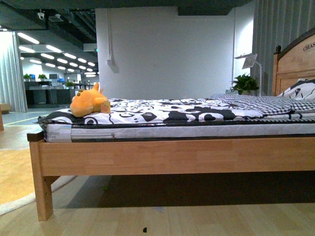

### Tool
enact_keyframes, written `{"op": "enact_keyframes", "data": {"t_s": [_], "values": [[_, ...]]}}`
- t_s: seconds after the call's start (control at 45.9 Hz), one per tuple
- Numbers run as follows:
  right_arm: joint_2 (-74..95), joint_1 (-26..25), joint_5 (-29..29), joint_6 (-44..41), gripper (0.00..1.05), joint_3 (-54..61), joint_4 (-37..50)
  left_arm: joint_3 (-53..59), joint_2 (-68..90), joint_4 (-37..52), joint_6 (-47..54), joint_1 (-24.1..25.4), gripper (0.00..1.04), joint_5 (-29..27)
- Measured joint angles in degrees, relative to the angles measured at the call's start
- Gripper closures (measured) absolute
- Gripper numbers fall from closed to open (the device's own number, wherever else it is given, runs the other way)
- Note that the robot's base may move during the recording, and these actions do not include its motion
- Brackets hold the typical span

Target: Put away toys

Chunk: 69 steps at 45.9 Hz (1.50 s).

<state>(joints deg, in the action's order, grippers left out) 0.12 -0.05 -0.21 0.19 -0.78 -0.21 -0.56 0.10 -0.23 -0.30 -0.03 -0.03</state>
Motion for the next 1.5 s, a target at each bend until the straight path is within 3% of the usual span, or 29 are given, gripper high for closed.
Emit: {"op": "enact_keyframes", "data": {"t_s": [1.505], "values": [[0.00,0.00,0.00,0.00,0.06,0.00,0.00,0.00,0.00,0.00,0.02,0.00,0.06,0.00]]}}
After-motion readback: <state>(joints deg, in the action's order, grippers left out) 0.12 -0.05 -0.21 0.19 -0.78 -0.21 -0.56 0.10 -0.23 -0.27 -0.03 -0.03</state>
